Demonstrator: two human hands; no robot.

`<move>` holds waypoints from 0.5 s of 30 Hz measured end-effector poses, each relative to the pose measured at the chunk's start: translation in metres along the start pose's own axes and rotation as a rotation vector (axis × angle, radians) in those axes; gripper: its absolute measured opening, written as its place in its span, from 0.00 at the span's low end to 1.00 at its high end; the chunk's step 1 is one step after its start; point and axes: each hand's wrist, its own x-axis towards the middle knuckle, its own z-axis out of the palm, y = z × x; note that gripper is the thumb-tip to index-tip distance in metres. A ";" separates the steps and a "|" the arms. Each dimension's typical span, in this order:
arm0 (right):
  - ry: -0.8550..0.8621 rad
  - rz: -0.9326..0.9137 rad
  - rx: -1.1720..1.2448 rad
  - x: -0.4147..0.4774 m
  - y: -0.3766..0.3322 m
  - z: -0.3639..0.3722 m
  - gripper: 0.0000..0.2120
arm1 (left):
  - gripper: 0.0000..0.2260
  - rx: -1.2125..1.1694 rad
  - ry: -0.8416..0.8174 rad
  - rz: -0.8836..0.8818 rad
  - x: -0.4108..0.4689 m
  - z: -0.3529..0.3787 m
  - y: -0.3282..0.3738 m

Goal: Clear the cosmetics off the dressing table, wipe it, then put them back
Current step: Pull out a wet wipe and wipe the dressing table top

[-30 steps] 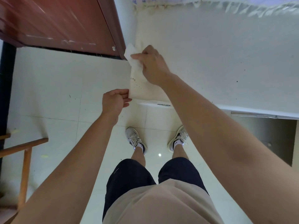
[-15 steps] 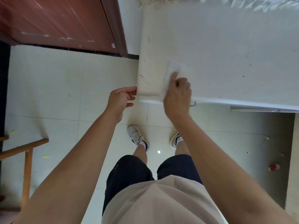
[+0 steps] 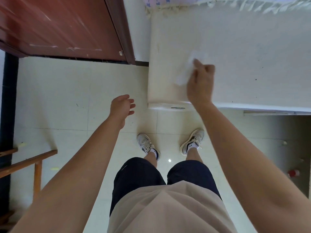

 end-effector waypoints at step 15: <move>-0.463 -0.443 -0.335 -0.029 -0.084 0.074 0.25 | 0.18 0.118 -0.054 0.039 0.010 0.010 -0.005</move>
